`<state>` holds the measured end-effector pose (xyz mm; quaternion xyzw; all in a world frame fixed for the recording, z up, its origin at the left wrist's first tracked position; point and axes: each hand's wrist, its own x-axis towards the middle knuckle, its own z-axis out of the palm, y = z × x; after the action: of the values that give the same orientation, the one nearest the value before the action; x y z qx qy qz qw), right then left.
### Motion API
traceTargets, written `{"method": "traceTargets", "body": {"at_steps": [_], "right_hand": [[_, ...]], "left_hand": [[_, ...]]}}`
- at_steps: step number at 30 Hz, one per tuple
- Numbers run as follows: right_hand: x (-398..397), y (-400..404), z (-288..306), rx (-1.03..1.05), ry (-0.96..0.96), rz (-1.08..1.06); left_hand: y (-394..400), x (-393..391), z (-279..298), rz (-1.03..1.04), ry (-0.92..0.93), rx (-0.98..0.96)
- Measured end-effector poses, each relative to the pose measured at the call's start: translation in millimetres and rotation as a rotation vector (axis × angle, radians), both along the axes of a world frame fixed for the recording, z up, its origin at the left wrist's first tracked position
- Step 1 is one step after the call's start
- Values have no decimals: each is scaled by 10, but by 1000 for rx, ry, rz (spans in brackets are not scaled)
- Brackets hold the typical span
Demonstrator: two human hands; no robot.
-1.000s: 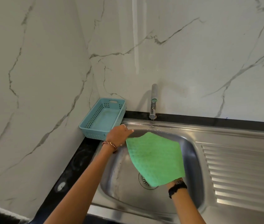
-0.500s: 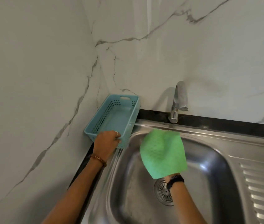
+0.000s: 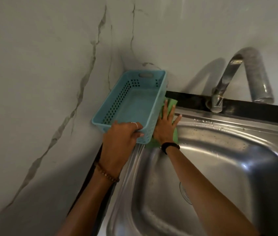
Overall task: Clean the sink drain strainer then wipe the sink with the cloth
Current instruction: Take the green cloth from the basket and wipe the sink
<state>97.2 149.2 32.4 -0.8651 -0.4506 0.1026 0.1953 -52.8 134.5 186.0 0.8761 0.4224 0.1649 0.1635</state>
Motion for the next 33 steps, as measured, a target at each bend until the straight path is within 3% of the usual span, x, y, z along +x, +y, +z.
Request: {"method": "traceTargets", "body": {"at_steps": [1,2,3,5,7,10,12,16,20,25,33], "right_hand": [[-54,16,-37,-8,-48,73],[-158,8,-56,33,22,97],[-279,-25,-87,82,144,90],[-558,-133,-50,318,637,-130],[-841,-268,-6,452,816,-259],[-1109,-481,-103,447,453,63],[-1207,-578,-170,363,307,141],[-1202,-577,-166,348,286,134],[-650,-278,-74,341,316,123],[57,-70,-108,25,-188,247],[689,-832,-179,-50,-414,103]], "left_hand": [[-6,1,-9,-5,-7,7],[-12,-1,-16,-5,-13,2],[-11,-4,-26,-3,-14,-14],[-2,2,-43,-15,19,-45],[8,-3,-46,-36,52,-62],[6,-7,-25,-53,33,-66],[1,-13,-26,-43,22,-66],[-1,-28,-75,-6,-24,-113],[5,-19,-130,-1,-101,-151],[-7,-21,-262,6,-70,-108],[4,2,-489,-19,94,-36]]}}
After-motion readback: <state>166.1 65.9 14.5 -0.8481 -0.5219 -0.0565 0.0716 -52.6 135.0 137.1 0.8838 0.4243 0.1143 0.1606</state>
